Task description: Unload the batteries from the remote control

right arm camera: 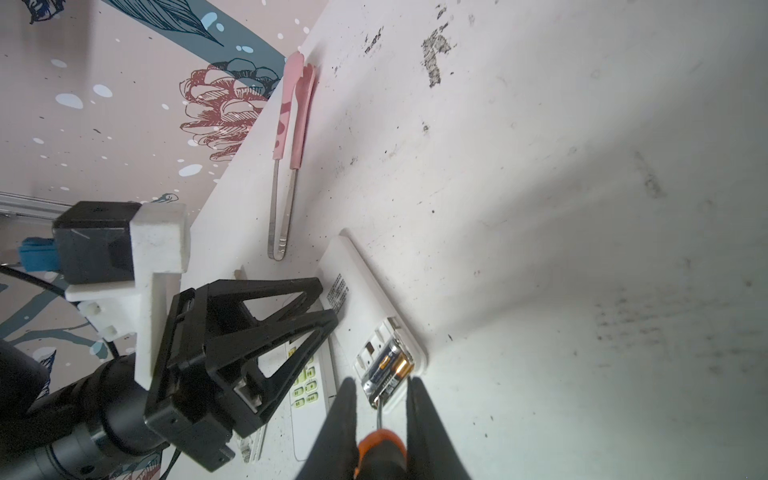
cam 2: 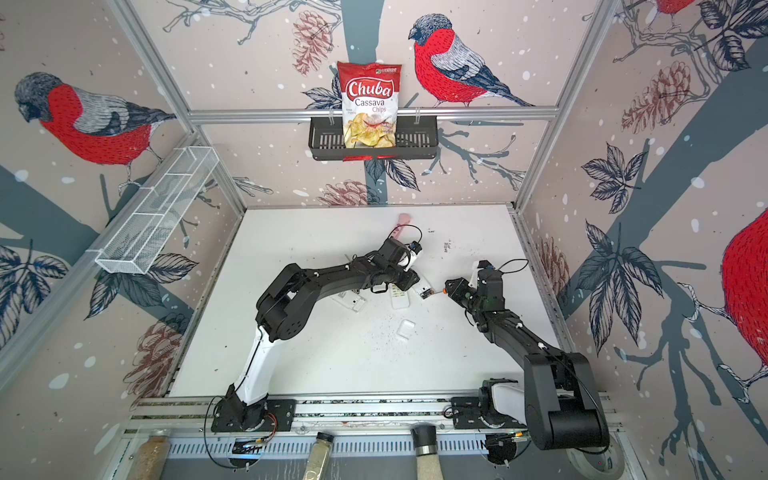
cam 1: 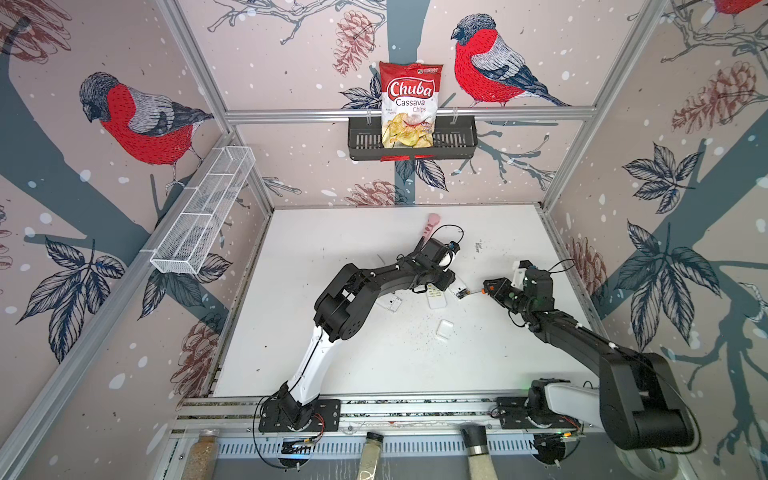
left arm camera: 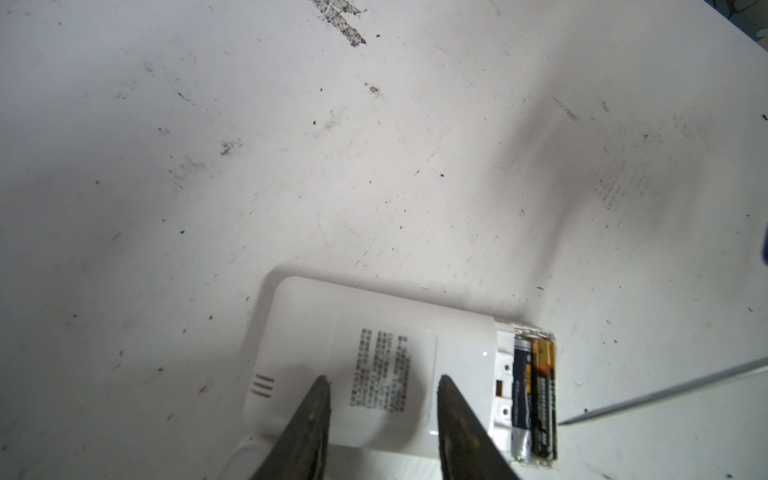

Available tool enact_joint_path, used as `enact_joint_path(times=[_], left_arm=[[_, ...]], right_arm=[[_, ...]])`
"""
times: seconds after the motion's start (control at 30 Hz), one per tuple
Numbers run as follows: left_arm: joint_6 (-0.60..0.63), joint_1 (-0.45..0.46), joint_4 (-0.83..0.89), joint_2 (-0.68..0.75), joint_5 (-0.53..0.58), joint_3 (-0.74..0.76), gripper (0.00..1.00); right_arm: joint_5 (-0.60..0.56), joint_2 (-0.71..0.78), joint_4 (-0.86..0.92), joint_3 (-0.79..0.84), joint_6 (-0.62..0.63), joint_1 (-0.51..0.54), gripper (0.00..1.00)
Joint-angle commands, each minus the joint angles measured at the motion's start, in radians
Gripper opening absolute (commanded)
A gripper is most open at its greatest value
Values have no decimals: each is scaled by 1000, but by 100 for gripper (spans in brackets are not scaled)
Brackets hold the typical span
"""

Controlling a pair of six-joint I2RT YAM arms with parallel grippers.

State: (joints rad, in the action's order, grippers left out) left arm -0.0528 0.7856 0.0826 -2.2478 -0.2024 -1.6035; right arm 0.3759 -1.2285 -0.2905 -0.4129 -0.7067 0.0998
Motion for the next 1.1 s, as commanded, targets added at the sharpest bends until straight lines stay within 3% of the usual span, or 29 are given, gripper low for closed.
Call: enact_joint_path(times=[0.0, 1.07], left_arm=[[-7, -3, 77, -10, 6, 3, 43], [-7, -3, 84, -13, 7, -8, 43]], right_arm=[[11, -6, -36, -4, -4, 0, 0], [-125, -20, 38, -46, 88, 64, 0]])
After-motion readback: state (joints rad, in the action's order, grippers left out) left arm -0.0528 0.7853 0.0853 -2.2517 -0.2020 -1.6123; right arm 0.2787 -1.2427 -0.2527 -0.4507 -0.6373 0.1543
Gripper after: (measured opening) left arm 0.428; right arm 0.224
